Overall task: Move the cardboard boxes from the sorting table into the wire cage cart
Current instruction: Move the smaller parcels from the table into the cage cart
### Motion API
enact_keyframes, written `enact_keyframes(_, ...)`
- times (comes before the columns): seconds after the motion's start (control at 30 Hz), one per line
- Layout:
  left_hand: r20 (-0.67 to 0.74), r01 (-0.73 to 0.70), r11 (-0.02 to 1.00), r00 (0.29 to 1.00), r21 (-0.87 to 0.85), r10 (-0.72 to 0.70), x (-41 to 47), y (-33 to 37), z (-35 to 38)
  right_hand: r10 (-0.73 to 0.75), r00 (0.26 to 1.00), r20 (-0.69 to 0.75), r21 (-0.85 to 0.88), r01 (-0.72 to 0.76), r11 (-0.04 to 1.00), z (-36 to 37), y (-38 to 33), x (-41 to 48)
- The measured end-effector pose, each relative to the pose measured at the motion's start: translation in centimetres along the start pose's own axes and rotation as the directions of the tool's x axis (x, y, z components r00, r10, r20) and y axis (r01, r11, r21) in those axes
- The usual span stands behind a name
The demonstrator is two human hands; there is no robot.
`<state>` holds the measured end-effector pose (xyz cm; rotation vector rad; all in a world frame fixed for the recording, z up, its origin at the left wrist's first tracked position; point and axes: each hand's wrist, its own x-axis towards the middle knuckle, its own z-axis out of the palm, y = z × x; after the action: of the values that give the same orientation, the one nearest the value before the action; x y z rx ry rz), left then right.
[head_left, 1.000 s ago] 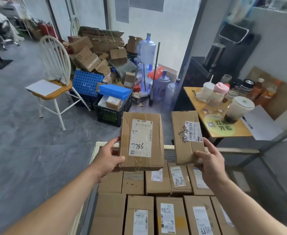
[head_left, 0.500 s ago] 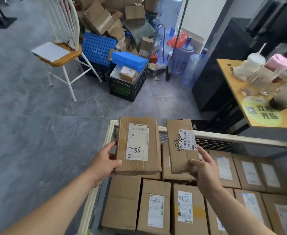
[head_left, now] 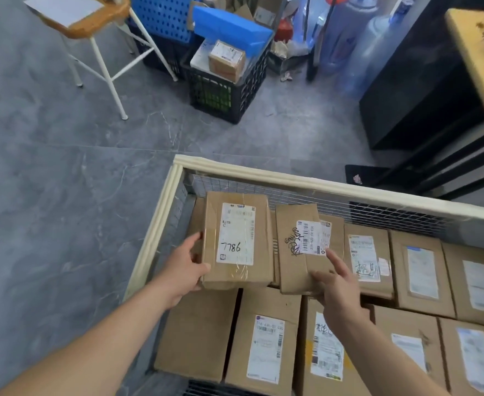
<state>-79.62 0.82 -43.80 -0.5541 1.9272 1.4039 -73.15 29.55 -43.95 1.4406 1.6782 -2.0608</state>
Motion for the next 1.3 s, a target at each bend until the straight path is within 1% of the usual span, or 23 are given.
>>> enact_keyframes(0.23,-0.086,0.055,0.998,0.995,0.042,-0.051,6.5,-2.1,0.6,0.018,1.0,0.022,-0.021,-0.017,1.0,2.6,3.2,5.7)
enact_keyframes(0.43,-0.146,0.08,0.996,0.987,0.049,-0.072,10.0,-3.7,0.3,0.055,0.998,0.008,-0.005,-0.055,0.998,4.6,5.2,8.4)
enact_keyframes(0.5,-0.162,0.085,0.995,0.984,0.042,-0.077,10.7,-4.1,0.3,0.049,0.999,0.021,-0.046,-0.048,0.998,5.0,5.7,9.0)
enact_keyframes(0.6,-0.204,0.074,0.995,0.977,0.06,-0.06,11.3,-4.3,0.2,0.024,0.999,0.039,-0.156,-0.018,0.988,5.4,6.3,9.4)
enact_keyframes(0.7,-0.268,0.049,0.985,0.963,0.163,-0.004,11.5,-4.0,0.0,-0.034,0.998,0.057,-0.298,0.05,0.953,5.6,6.5,9.3)
enact_keyframes(0.8,-0.294,0.053,0.97,0.956,0.238,0.02,11.7,-3.9,-0.2,-0.062,0.995,0.083,-0.368,0.088,0.926,5.7,6.5,9.3)
enact_keyframes(0.93,-0.289,0.069,0.954,0.957,0.292,0.02,10.9,-3.5,-0.3,-0.057,0.989,0.139,-0.435,0.113,0.893,5.7,5.5,8.5)
enact_keyframes(1.0,-0.277,0.06,0.933,0.96,0.354,0.044,10.0,-3.0,-0.3,-0.073,0.987,0.146,-0.457,0.132,0.88,5.5,4.6,7.8)
enact_keyframes(1.1,-0.248,0.028,0.9,0.965,0.435,0.09,8.1,-1.6,-0.3,-0.101,0.985,0.142,-0.491,0.159,0.857,5.0,2.9,6.4)
enact_keyframes(1.2,-0.204,-0.011,0.84,0.968,0.542,0.144,5.4,0.4,0.0,-0.131,0.982,0.135,-0.503,0.182,0.845,4.2,0.5,4.3)
enact_keyframes(1.3,-0.148,-0.077,0.786,0.966,0.614,0.21,1.9,3.6,0.7,-0.186,0.976,0.111,-0.492,0.216,0.843,2.7,-2.4,1.2)
